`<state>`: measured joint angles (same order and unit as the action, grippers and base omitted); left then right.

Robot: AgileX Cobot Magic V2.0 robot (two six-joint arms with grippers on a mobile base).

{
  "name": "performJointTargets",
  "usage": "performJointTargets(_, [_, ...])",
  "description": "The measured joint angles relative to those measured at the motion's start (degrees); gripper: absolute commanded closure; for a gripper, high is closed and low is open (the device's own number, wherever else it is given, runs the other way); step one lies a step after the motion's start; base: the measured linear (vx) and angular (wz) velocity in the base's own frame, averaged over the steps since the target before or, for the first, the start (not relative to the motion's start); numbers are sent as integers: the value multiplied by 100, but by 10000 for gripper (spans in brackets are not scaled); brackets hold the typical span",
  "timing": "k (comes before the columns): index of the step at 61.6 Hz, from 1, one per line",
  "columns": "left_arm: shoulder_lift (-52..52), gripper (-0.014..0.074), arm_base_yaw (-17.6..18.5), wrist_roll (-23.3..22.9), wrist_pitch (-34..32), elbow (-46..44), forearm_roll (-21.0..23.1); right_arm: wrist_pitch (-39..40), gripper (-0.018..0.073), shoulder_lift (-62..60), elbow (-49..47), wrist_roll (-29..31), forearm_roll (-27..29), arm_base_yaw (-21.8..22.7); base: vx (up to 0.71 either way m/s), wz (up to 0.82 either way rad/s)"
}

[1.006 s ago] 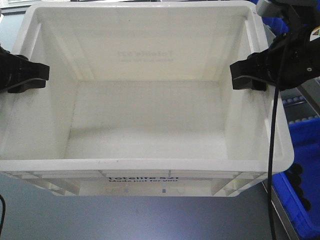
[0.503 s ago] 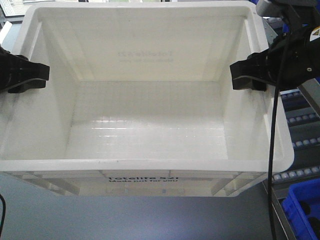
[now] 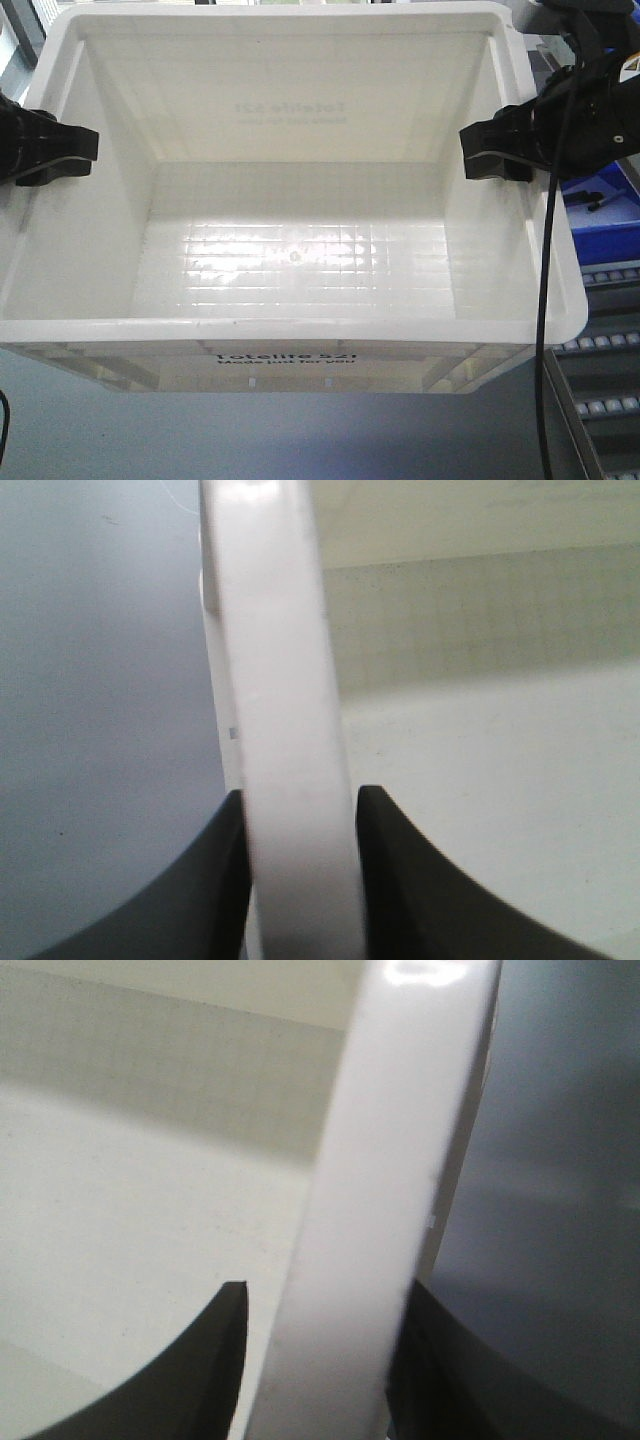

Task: Move bin from left to right shelf
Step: 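Keep holding the tote while the base drives to the other shelf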

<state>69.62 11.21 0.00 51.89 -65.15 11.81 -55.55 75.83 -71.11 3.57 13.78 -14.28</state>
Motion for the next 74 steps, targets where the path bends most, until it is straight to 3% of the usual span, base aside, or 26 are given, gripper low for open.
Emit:
performJointTargets(38, [0,601,0,0,-40,0,3,11,564,0,0,0,0,0,42,22])
performJointTargets(74, [0,601,0,0,-45,0,2,34,564,0,0,0,0,0,35,49])
